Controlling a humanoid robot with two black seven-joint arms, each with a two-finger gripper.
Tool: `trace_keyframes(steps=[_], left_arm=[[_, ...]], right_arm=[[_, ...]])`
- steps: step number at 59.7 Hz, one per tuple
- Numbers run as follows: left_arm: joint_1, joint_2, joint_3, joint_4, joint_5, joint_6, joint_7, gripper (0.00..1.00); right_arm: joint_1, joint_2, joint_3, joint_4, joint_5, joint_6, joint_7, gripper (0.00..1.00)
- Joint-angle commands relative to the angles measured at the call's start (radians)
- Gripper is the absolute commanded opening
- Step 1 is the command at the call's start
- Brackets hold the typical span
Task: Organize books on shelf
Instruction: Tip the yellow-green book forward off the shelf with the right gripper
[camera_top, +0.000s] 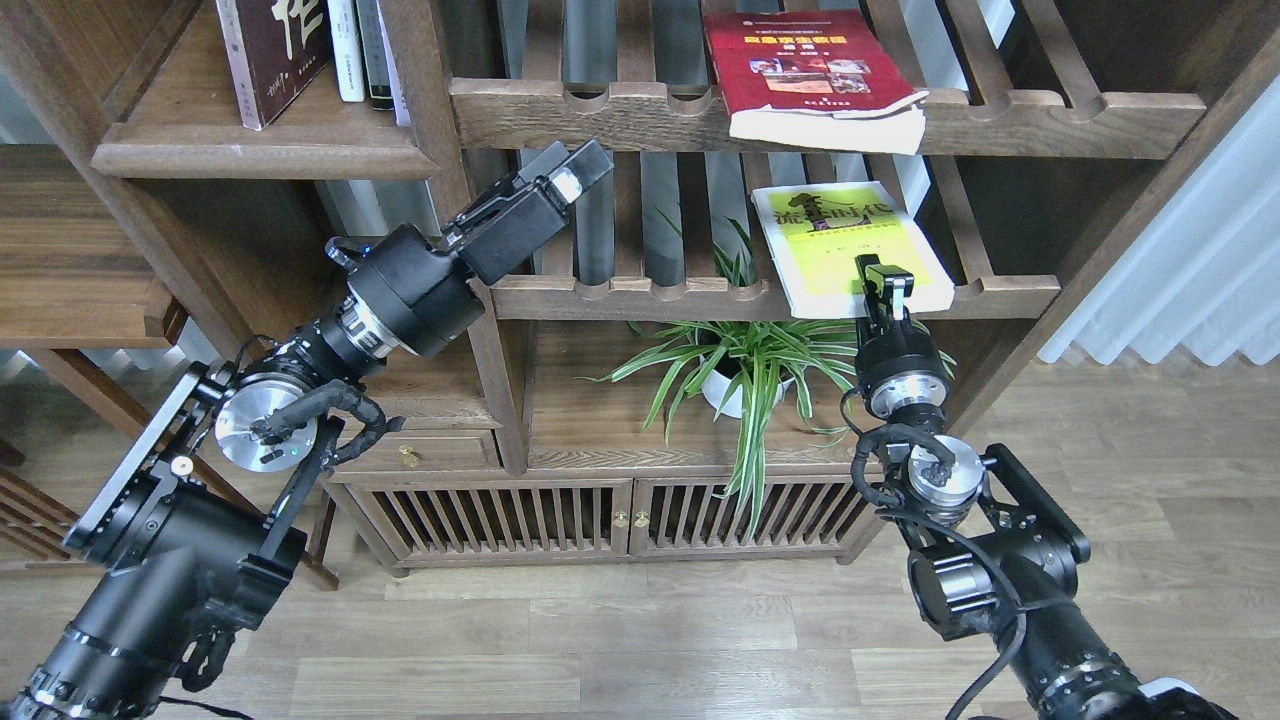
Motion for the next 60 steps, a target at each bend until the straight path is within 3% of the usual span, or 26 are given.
trace_keyframes(steps=[1, 12, 31, 43, 60], left_arm=[[0.045, 0.000, -0.003, 0.002, 0.002, 0.000, 0.000, 0.98], [0.156, 0.000, -0.003, 0.000, -0.003, 0.000, -0.002, 0.99], [0.237, 0.000, 0.000, 0.002, -0.049, 0.000, -0.012, 0.99], [0.318, 0.000, -0.003, 0.002, -0.115, 0.000, -0.012, 0.99], [0.339, 0.000, -0.001, 0.002, -0.115, 0.000, 0.000, 0.99]], right_arm=[[-0.018, 0.000, 0.001, 0.012, 0.001, 0.039, 0.000, 0.05], [-0.059, 0.000, 0.004, 0.085, 0.035, 0.141, -0.003, 0.05], [-0.176, 0.000, 0.001, 0.286, 0.141, 0.190, -0.012, 0.05], [-0.295, -0.047, -0.050, 0.383, 0.144, 0.343, -0.019, 0.05], [-0.324, -0.066, -0.200, 0.443, 0.142, 0.352, -0.017, 0.05]])
